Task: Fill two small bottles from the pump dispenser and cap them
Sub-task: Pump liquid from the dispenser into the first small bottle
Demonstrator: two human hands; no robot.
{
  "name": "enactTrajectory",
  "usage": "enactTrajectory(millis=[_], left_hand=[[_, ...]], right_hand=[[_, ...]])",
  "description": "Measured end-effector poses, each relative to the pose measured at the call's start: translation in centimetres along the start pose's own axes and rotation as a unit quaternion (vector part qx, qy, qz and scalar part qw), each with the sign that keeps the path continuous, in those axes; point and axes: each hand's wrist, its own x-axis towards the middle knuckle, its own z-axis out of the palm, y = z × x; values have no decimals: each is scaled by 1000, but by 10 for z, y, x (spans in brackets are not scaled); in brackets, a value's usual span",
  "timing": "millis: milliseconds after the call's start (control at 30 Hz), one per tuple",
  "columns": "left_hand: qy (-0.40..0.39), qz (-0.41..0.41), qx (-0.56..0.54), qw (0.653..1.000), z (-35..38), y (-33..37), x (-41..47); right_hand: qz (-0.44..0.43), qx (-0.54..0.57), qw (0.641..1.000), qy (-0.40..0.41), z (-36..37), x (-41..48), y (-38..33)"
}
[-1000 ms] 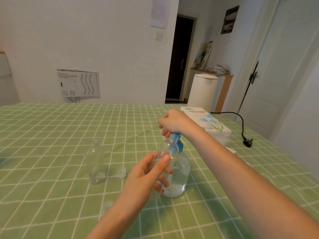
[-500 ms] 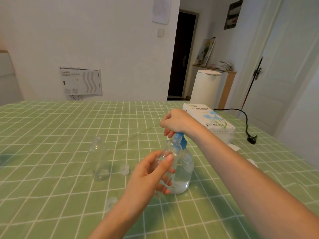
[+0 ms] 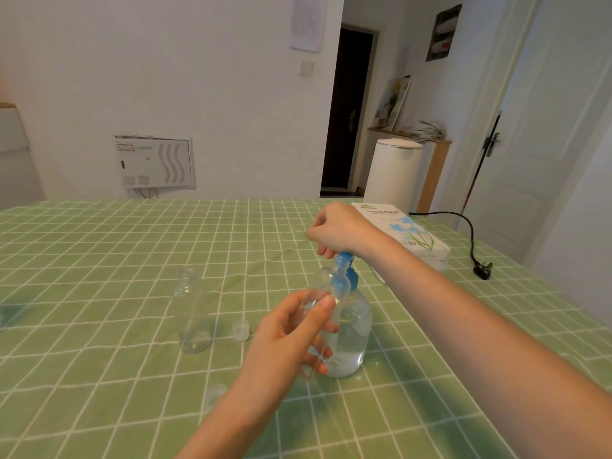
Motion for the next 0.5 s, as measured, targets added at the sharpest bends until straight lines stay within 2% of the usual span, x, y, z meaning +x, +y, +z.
enactTrajectory(millis=[100, 500], left_hand=[[-6, 0, 6, 1000, 0, 0, -1], [-3, -11, 9, 1000, -2, -6, -4]], right_hand=[[5, -4, 1000, -23, 1, 0, 2], [-2, -5, 1000, -11, 12, -1, 10]])
